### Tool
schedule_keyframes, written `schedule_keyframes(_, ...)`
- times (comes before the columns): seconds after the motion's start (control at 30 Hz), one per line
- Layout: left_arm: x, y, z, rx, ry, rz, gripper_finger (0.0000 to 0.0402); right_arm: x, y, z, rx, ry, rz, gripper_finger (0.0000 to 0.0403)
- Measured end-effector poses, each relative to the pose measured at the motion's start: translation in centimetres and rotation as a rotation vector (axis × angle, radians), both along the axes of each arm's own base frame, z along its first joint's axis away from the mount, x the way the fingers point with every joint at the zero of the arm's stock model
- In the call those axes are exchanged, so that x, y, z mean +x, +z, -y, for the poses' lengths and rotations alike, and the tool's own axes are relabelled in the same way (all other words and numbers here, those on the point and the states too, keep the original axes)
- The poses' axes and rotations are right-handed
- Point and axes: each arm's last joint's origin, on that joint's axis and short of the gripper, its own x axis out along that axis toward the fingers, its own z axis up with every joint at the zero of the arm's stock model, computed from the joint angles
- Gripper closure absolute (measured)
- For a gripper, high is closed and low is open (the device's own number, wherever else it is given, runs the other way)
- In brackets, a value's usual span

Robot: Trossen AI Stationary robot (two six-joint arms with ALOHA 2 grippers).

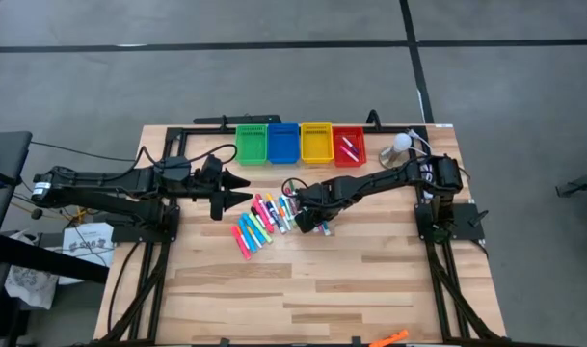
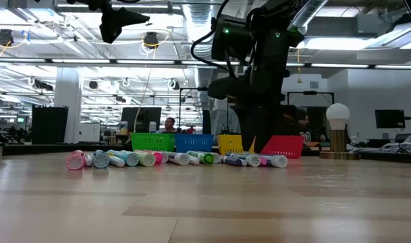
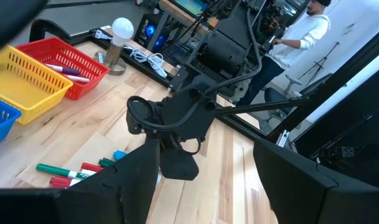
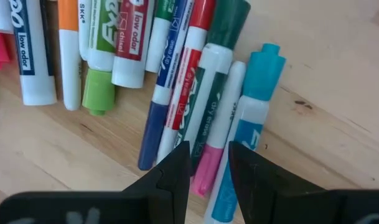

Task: Pick & Place Markers
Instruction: Put the pink mini marker into the red basket

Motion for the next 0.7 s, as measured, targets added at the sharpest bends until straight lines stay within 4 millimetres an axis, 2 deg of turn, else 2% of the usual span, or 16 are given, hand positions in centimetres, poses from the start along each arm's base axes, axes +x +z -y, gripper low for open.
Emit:
schedule_keyframes(0.4,0.0,0.0,0.0,0.000,0.000,0.000,0.0142,-0.7,-0.1,1.0,-0.005,-0.004,-0.067,0.0301)
schedule_keyframes(0.7,0.0,0.0,0.0,0.000,0.000,0.000,0.0142,-0.3,0.0,0.9,-0.004,-0.008,-0.025,0.0301)
